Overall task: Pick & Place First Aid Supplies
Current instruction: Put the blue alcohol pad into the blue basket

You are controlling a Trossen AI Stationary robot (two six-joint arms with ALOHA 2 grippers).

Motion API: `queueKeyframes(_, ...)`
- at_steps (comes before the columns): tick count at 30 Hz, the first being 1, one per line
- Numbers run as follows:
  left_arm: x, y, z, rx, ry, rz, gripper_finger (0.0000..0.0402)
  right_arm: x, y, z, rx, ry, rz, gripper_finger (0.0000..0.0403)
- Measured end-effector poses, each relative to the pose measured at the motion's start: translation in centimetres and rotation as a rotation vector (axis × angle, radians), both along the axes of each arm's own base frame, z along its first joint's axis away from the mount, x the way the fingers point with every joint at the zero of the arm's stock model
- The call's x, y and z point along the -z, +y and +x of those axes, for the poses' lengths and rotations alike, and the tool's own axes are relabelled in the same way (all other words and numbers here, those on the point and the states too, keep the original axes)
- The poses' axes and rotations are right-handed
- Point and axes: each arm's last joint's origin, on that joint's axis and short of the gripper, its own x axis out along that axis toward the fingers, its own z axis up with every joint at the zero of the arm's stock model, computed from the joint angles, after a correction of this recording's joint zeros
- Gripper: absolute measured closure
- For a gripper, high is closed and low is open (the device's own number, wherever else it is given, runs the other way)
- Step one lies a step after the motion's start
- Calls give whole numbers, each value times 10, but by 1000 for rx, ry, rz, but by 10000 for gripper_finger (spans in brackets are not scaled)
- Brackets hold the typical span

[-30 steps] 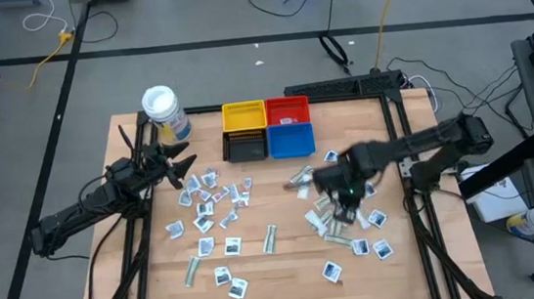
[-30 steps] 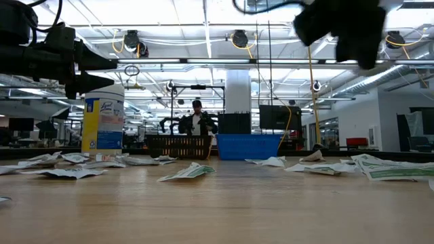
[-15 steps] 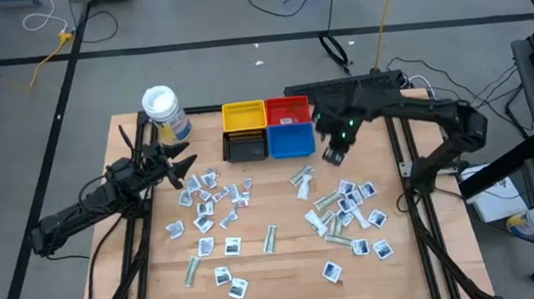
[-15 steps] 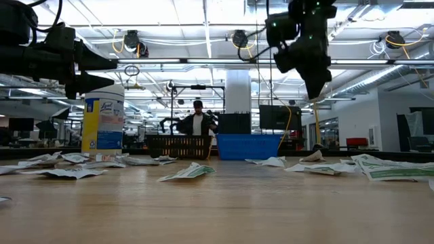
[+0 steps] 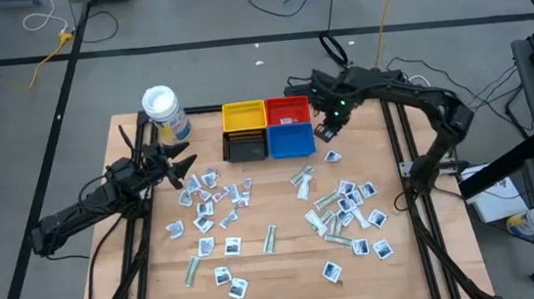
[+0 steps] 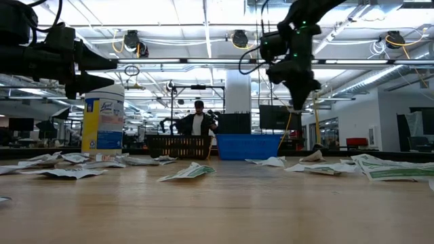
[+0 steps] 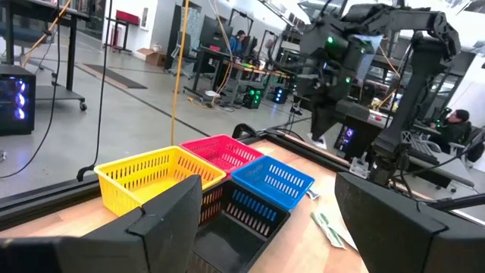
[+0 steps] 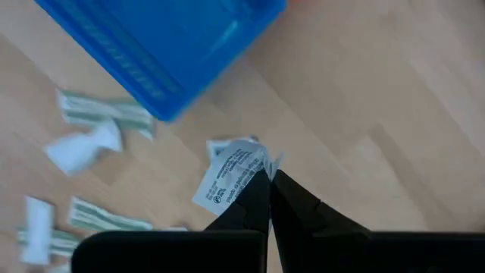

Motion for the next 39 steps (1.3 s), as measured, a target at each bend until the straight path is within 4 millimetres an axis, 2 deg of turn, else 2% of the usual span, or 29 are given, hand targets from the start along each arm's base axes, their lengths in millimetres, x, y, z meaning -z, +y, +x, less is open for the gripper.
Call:
queueKeyframes(11,0,0,0,0,0,0,96,3,-19,75,-136,-6,-13,403)
queueKeyframes(16,0,0,0,-1,0,0,96,-1,-25,101,-176,-21,-27,403)
queueKeyframes(19,0,0,0,-1,0,0,96,7,-26,109,-187,-21,-28,403)
queueKeyframes(24,0,0,0,0,0,0,96,36,-20,123,-213,27,-3,403)
queueKeyframes(30,0,0,0,-1,0,0,96,61,-11,134,-245,41,-22,403)
queueKeyframes(35,0,0,0,0,0,0,96,66,-7,136,-255,72,-78,398)
queueKeyframes(39,0,0,0,0,0,0,96,65,-10,136,-239,67,-94,370)
